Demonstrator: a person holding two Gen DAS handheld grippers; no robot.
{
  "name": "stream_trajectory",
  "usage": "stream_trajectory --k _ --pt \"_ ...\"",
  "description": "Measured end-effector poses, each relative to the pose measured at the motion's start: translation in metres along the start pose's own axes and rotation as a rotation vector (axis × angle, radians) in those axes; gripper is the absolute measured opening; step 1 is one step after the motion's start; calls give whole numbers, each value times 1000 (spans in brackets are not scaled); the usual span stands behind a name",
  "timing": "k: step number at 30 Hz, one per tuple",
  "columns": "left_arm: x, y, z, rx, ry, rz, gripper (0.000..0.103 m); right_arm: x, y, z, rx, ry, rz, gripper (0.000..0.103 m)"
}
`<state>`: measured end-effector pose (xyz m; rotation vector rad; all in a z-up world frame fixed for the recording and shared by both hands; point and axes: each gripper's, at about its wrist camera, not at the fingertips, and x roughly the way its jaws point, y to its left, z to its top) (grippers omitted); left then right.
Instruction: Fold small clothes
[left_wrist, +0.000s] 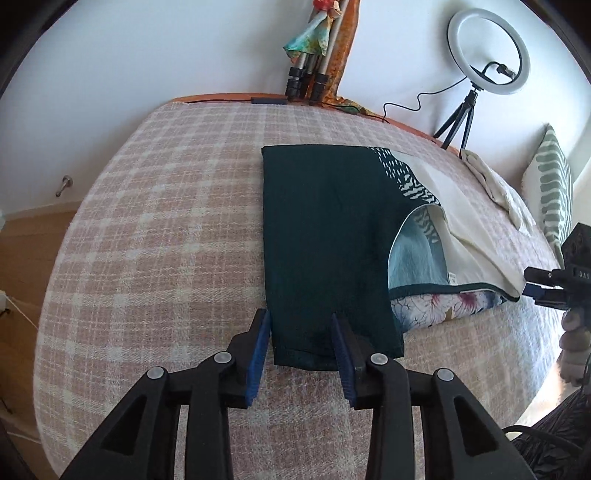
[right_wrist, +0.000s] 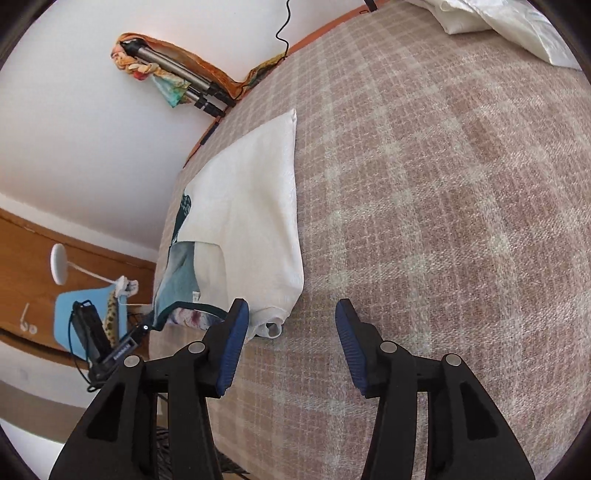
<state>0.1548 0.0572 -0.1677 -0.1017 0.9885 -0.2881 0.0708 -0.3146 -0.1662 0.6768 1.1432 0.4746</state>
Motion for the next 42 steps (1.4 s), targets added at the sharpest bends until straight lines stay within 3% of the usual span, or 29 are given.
stream_trajectory --k 3,5,8,11,13,15,16,20,23,25,27,31,37,42 --pt "-3 0 -5 35 -11 53 34 4 6 -1 -27 17 3 49" --pt "-8 11 -3 -23 -34 56 36 8 9 -3 -39 31 8 49" --pt "-5 39 0 -180 -6 0 41 15 13 -4 -33 51 37 49" --pt "4 46 -3 -250 24 -73 39 22 19 -4 -51 70 55 33" --pt "7 41 -1 -233 37 -92 20 26 26 -6 -75 86 56 11" --pt "10 42 0 -260 40 -110 1 26 33 -7 -105 82 50 6" --pt "9 43 1 -272 34 -115 0 25 37 -7 -116 76 49 5" --pt "-14 37 8 -252 -37 -111 0 2 47 -8 -122 27 102 4" --pt "-21 32 9 -189 -69 -41 0 -11 44 -8 -121 3 116 2" --pt "-14 30 5 -146 -44 13 0 -5 39 -9 -136 18 38 2" --pt "-5 33 2 -150 -13 14 0 4 33 -9 -129 44 -8 2" --pt "-3 34 0 -159 -11 5 0 4 31 -8 -135 47 -31 3" --pt "-5 31 2 -164 -21 -4 0 8 21 -6 -61 71 39 23" --pt "-2 26 3 -158 -11 -8 0 25 14 -4 9 109 77 23"
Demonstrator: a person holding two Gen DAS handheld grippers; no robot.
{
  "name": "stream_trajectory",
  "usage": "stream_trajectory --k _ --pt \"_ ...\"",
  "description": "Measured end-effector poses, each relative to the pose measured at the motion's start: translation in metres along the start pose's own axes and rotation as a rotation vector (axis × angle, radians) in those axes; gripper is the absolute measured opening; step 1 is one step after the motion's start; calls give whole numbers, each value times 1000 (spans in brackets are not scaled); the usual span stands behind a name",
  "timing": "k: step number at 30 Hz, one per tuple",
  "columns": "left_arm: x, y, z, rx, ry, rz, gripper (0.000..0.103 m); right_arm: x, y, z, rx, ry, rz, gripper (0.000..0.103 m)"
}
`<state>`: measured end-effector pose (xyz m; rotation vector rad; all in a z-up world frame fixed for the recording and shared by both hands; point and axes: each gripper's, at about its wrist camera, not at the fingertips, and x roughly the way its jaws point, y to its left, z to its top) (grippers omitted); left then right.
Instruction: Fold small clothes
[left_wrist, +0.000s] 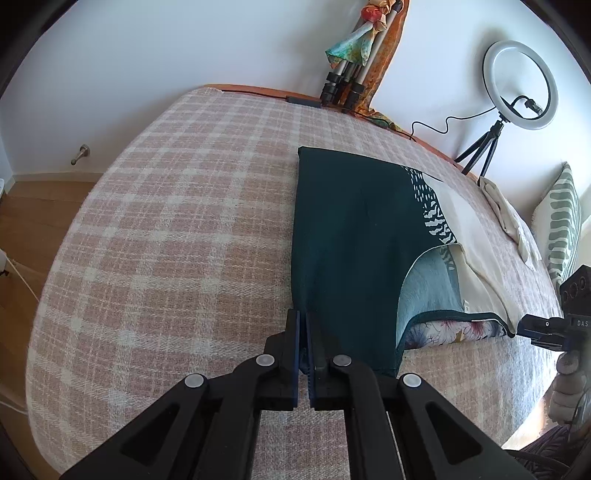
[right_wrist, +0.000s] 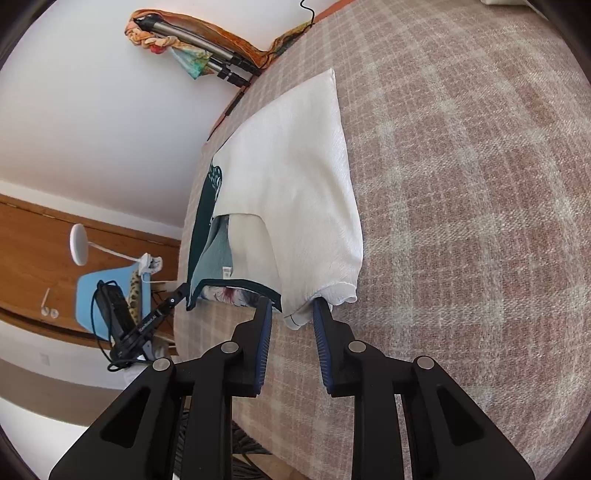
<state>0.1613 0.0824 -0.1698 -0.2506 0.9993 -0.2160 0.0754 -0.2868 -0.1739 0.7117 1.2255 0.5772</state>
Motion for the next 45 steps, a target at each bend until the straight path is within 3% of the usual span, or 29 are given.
stream_trajectory --k 5,6,7,8,10,14,16,20,25,29,32,34,35,39,40,42,45 --pt "-3 0 0 -5 -4 -5 0 -6 -13 -7 114 11 35 23" --pt "-3 -1 0 -3 -5 -7 0 -8 -14 -9 121 10 50 30" --pt "-3 -1 0 -1 -5 -8 0 -7 -14 -9 118 11 54 45" --pt "-3 -2 0 0 -3 -10 0 -6 -14 -9 115 7 47 50" --pt "-1 -3 1 0 1 -11 0 -1 -13 -6 103 1 39 50" --pt "1 -8 2 9 3 -9 0 6 -2 1 61 13 47 28" --pt "2 -8 3 8 4 -9 0 7 4 1 31 15 12 7" --pt "-3 -7 4 2 -6 -21 0 -3 14 -1 -26 -27 -44 3" --pt "-14 -4 4 3 -33 -21 0 -19 16 -4 -39 -61 -3 3" --pt "1 -2 -7 15 35 -13 0 1 11 -13 -84 14 -115 3" --pt "-6 -5 -11 49 21 1 1 -4 19 -16 -164 2 -210 4" --pt "-16 -1 -12 26 4 -4 14 -12 24 -14 -208 -12 -255 7" --pt "-21 2 -12 4 -10 -14 27 -16 25 -13 -222 -16 -264 7" --pt "-33 13 -11 -85 -24 -90 41 -34 32 -3 -277 -78 -256 41" --pt "-31 15 -11 -109 -11 -109 44 -37 34 2 -294 -101 -265 46" --pt "-26 17 -11 -160 11 -148 52 -39 35 12 -322 -120 -268 47" --pt "-16 18 -13 -232 58 -208 56 -35 31 28 -340 -125 -244 47"
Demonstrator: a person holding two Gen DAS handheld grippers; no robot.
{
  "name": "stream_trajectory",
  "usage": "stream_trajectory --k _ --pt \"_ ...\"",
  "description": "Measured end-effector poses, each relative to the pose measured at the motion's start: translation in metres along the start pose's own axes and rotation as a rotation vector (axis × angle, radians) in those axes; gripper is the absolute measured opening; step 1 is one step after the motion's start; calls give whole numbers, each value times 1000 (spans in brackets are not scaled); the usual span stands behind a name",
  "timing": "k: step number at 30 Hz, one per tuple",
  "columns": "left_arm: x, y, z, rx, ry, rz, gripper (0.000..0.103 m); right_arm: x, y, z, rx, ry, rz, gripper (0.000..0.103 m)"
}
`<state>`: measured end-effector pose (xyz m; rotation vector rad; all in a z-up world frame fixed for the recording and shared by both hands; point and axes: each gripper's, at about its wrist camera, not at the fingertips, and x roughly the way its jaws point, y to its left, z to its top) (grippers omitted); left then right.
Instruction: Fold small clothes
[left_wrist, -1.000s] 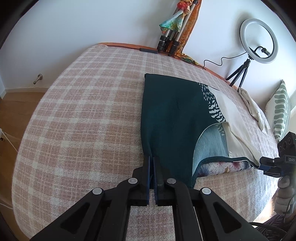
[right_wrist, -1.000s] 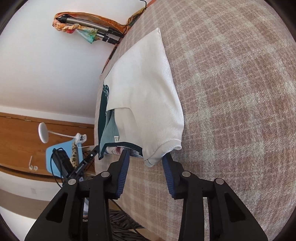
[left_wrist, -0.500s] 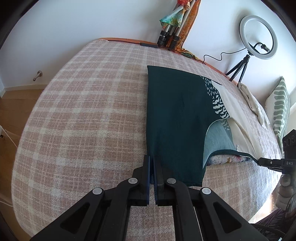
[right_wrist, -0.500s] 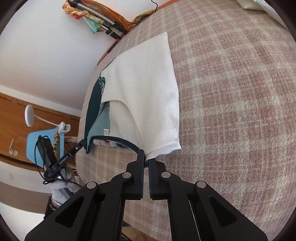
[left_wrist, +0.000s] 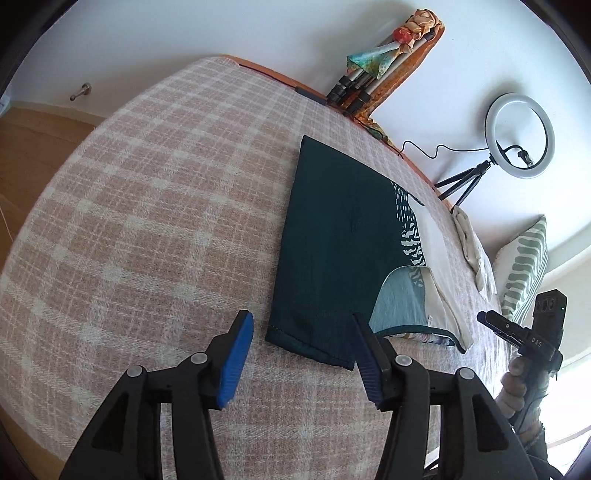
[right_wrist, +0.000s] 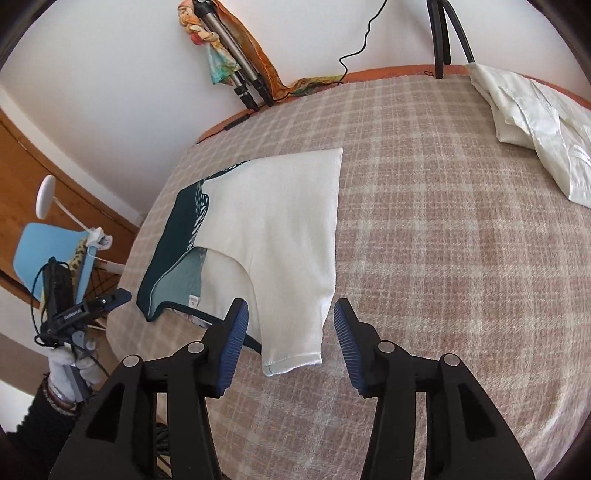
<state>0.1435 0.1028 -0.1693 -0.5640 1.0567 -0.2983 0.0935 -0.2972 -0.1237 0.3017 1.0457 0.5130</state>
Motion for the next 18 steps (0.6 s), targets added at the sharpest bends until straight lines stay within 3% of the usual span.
stream_trajectory --k 9,18 --pt "17 4 1 -111 39 -68 60 44 -22 28 97 41 78 54" --pt "30 2 12 -173 29 -131 60 69 -65 54 315 -6 276 54"
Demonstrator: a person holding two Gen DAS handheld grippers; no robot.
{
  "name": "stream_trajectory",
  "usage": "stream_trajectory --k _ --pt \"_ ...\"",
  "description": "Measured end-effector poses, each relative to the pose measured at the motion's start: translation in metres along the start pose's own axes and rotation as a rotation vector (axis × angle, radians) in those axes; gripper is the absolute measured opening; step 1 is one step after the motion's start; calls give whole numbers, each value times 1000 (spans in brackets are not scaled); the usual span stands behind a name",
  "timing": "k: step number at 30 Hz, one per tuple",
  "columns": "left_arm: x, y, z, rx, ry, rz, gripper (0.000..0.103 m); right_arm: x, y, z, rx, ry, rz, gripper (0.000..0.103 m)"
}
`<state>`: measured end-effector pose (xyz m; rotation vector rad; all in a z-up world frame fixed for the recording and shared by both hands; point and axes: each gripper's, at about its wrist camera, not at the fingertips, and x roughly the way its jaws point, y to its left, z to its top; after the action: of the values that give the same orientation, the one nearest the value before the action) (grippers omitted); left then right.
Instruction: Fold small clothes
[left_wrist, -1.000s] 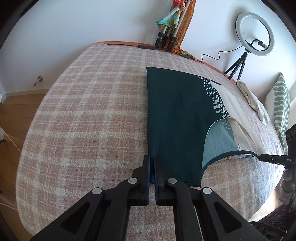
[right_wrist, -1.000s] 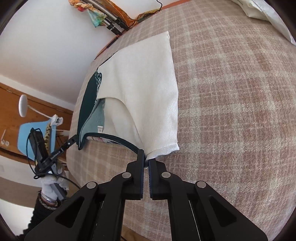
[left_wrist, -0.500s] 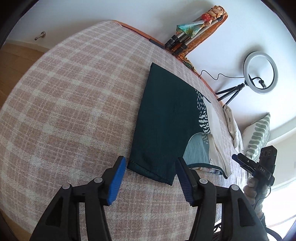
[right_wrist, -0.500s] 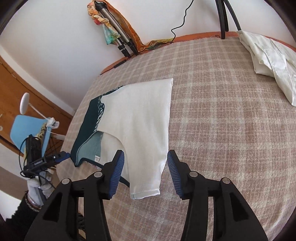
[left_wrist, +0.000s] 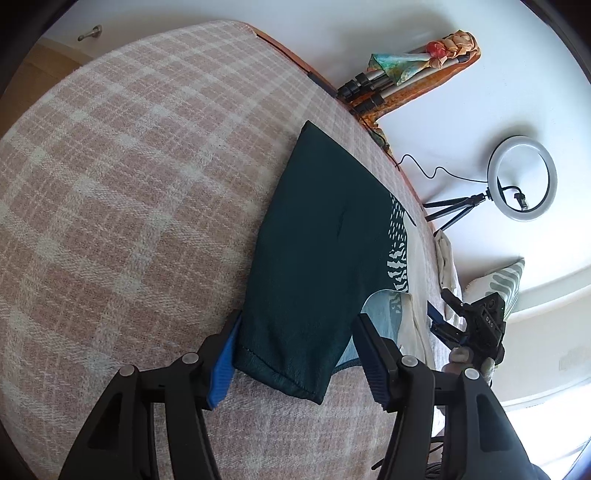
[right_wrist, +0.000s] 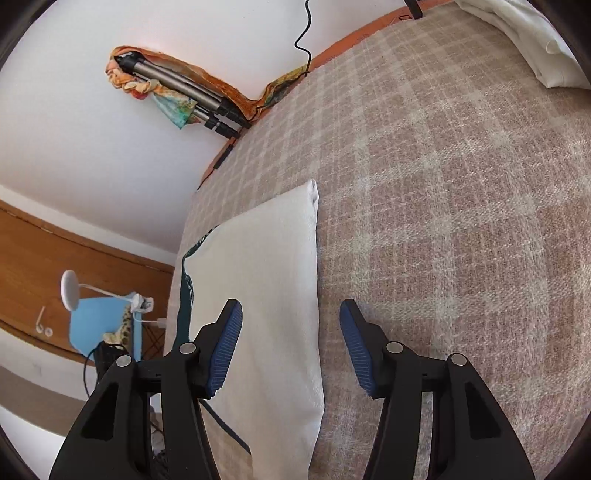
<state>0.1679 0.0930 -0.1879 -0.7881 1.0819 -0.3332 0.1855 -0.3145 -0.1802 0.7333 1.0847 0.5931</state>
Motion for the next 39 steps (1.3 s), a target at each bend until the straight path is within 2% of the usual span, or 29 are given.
stream_trajectory --k 8,10,11,15,16,17,19,21,22,23,25,26,28,30,33,36,37,39 --pt "21 -19 7 42 -2 -12 58 27 11 24 -11 -9 27 54" --pt "25 -20 9 41 -4 -8 49 35 16 28 -32 -6 22 54" --pt "27 -20 11 37 -4 -12 48 38 18 30 -43 -4 19 54" --pt "33 -21 13 31 -2 -3 31 47 25 34 -61 2 21 54" --pt "34 -22 14 41 1 9 29 50 27 35 -70 18 1 51" --pt "35 -23 14 48 -3 26 23 50 30 36 -84 33 -26 51" --pt "34 -21 13 39 -5 26 21 44 38 40 -111 36 -129 50" --pt "34 -19 13 39 -3 28 19 27 53 40 -195 -59 -330 51" --pt "34 -18 13 38 -3 28 19 19 63 39 -239 -108 -394 53" --pt "33 -17 13 35 -4 26 19 13 74 38 -273 -142 -390 53" --pt "33 -16 13 29 -4 27 20 8 100 30 -344 -168 -297 45" --pt "33 -17 13 32 -5 30 20 13 115 26 -391 -151 -264 43" --pt "33 -19 11 40 -7 29 25 37 143 16 -490 -71 -220 28" --pt "33 -23 10 51 -8 32 31 68 159 9 -543 5 -205 21" --pt "33 -24 9 56 -12 40 33 108 167 3 -576 70 -248 21" --pt "31 -24 8 63 -11 48 32 137 147 4 -550 119 -356 21" --pt "30 -23 8 70 -13 52 30 138 140 2 -546 115 -348 14" --pt "29 -23 6 87 -15 70 25 135 139 2 -548 116 -340 14"
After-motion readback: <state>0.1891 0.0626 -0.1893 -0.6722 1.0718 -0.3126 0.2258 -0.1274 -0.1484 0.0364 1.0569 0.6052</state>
